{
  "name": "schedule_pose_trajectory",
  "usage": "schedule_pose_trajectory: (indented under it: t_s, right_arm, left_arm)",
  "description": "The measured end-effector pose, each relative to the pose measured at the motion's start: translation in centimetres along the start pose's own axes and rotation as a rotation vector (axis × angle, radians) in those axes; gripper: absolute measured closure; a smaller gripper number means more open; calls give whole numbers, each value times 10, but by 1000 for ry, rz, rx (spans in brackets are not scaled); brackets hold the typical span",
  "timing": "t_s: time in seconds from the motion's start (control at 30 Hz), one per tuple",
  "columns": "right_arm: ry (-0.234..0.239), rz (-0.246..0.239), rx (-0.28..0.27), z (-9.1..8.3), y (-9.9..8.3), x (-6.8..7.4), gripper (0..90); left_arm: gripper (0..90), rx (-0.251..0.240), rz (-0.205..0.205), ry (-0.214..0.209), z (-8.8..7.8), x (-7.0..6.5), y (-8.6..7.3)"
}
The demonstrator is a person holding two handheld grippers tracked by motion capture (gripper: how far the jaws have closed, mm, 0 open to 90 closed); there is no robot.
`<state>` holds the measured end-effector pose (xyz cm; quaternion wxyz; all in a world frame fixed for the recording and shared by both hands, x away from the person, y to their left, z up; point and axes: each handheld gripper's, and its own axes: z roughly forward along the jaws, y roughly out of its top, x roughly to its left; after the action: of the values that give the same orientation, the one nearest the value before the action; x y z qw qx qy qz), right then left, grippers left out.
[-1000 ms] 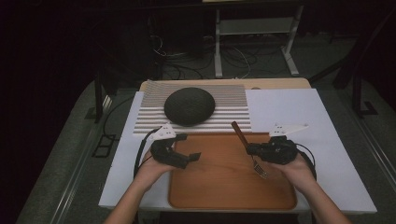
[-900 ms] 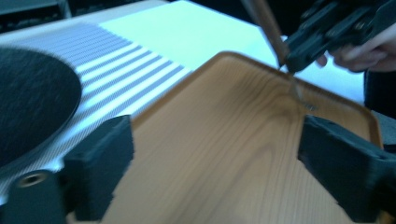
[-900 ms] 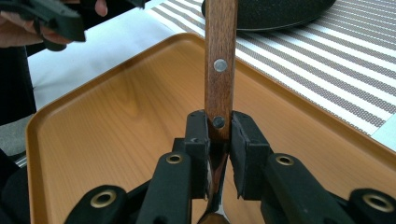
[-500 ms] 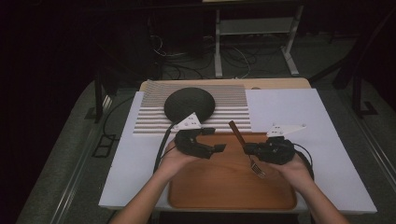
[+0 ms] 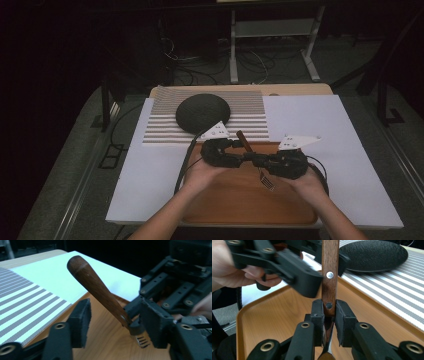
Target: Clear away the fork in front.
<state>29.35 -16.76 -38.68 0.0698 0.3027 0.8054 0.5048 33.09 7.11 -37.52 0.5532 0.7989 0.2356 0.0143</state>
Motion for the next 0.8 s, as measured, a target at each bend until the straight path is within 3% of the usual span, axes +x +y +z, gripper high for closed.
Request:
schedule_pose_trajectory:
  t_s: [0.07, 0.27, 0.3, 0.4, 0.67, 0.8]
  right_arm:
    - [3, -6, -3, 3, 1, 2, 766]
    - [-5, -8, -6, 6, 3, 5, 766]
    - [-5, -12, -7, 7, 4, 5, 767]
    - [-17, -21, 0, 10, 4, 8, 768]
    - [-19, -35, -15, 10, 8, 13, 768]
    - [3, -23, -29, 9, 10, 14, 745]
  left_arm:
    - [525, -9, -27, -17, -1, 2, -1]
    - [627, -13, -32, -18, 0, 1, -1]
    - [681, -22, -46, -31, -1, 2, -2]
    - [728, -31, -52, -50, -1, 1, -1]
    - [764, -56, -49, -85, -7, 1, 2]
    - [774, -67, -36, -106, -12, 3, 4]
